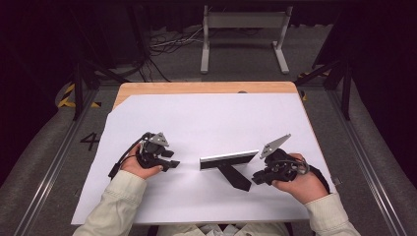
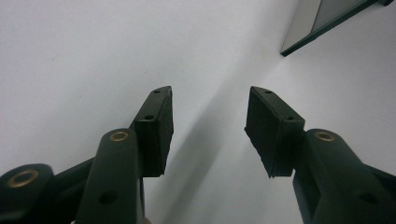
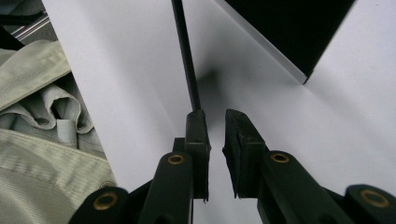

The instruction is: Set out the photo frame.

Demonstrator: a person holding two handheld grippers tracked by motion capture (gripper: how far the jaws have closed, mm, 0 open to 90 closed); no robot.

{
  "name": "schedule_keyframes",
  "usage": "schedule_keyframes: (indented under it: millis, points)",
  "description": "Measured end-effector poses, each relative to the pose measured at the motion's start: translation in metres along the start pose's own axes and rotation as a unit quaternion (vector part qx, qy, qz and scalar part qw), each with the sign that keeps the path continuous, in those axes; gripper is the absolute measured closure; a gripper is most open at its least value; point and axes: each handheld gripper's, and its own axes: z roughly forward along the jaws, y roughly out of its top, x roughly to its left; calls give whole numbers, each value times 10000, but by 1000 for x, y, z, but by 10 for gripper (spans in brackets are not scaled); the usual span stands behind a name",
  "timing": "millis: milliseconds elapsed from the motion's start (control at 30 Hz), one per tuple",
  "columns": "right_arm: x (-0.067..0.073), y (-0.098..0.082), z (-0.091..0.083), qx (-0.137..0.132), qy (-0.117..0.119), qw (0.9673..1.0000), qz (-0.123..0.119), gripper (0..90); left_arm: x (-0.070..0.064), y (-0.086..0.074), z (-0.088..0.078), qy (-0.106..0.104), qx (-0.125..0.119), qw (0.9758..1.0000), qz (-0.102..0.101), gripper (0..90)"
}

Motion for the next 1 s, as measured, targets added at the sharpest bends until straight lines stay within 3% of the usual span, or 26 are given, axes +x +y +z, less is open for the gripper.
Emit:
schedule_keyframes:
  millis: [200,400,767,1000]
  points:
    - [-2,-3,-7,-141,-173,9997,-18,769,-3,2,2,66,-8,9999,117,537]
    - [-4,-4,-14,-364,-395,9985,-112,772,-6,3,4,89,-166,9994,286,560]
    - [-11,-8,-29,-829,-885,9925,-122,800,-10,5,9,84,-244,9983,514,583]
    - [-17,-11,-33,-1007,-1066,9885,-374,789,-9,4,9,4,-331,9986,403,580]
